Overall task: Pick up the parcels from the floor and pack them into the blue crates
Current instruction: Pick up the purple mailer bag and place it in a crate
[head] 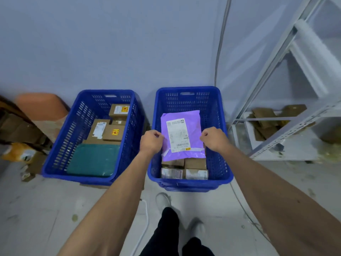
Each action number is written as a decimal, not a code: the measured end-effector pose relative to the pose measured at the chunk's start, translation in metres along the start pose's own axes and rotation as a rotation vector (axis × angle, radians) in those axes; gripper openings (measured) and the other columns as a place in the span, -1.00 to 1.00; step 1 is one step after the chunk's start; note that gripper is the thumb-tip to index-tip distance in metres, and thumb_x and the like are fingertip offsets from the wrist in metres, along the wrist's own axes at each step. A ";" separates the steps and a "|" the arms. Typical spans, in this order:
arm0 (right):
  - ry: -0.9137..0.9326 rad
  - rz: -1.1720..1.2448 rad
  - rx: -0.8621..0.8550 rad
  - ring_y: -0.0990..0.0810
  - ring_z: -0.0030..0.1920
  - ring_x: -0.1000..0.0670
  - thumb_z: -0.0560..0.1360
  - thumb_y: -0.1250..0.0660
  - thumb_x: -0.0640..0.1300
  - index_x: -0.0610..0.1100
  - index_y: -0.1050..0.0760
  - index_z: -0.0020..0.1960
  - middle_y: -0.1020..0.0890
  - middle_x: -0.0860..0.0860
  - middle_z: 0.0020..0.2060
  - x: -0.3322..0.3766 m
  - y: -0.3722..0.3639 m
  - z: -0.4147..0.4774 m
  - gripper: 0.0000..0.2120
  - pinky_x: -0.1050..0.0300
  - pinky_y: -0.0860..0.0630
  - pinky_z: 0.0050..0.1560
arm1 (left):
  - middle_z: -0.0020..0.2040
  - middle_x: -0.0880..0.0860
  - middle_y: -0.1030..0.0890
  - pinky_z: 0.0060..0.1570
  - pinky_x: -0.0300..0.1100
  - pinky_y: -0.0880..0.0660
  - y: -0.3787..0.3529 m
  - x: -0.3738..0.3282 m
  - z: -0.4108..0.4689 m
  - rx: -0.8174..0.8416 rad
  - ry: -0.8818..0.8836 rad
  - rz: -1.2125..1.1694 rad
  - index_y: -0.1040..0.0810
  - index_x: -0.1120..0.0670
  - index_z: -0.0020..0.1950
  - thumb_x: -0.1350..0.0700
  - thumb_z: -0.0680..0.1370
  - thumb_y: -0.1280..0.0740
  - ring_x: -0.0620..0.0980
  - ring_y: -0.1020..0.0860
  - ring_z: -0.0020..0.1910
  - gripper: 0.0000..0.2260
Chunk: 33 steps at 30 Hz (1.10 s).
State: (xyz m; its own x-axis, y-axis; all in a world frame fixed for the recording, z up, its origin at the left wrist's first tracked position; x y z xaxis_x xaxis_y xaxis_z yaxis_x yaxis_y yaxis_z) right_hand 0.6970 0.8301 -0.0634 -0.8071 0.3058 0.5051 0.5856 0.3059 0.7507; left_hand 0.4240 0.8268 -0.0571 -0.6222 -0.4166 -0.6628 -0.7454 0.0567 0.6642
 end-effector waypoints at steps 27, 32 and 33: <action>-0.274 -0.125 0.404 -0.62 -0.14 -0.06 0.55 -0.22 0.04 -0.05 -0.60 -0.10 -0.66 -0.02 -0.09 -0.099 -0.228 0.109 -0.77 0.16 -0.50 -0.22 | 0.05 0.19 -0.65 -0.04 0.01 -0.54 -0.153 0.143 0.112 0.263 0.187 0.563 -0.53 0.17 0.09 0.21 0.60 -0.14 0.21 -0.62 0.03 -0.81; -0.250 -0.298 0.406 -0.62 -0.03 -0.06 0.62 -0.15 -0.06 -0.08 -0.60 0.11 -0.65 -0.04 0.02 -0.104 -0.264 0.118 -0.73 0.15 -0.50 -0.13 | 0.15 0.16 -0.61 -0.02 -0.07 -0.54 -0.187 0.164 0.110 0.396 0.261 0.620 -0.50 0.19 0.20 0.18 0.62 -0.21 0.13 -0.60 0.12 -0.81; -0.256 -0.310 0.391 -0.63 -0.02 -0.07 0.63 -0.14 -0.07 -0.09 -0.60 0.11 -0.65 -0.05 0.02 -0.104 -0.269 0.119 -0.72 0.14 -0.51 -0.13 | 0.17 0.16 -0.60 -0.01 -0.08 -0.54 -0.191 0.169 0.109 0.414 0.284 0.613 -0.49 0.20 0.22 0.18 0.62 -0.22 0.12 -0.59 0.14 -0.79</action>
State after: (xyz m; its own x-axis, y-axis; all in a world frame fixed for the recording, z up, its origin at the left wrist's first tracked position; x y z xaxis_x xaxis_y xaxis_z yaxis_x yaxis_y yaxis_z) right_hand 0.6319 0.8238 -0.3685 -0.9306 0.3424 0.1296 0.3473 0.7133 0.6088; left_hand 0.4351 0.8441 -0.3331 -0.9073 -0.4147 -0.0700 -0.3531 0.6608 0.6623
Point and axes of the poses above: each hand's wrist, its own z-axis towards the middle knuckle, its own y-axis out of the back of the hand, x = y × z, the point moved 9 cm from there along z, towards the middle knuckle
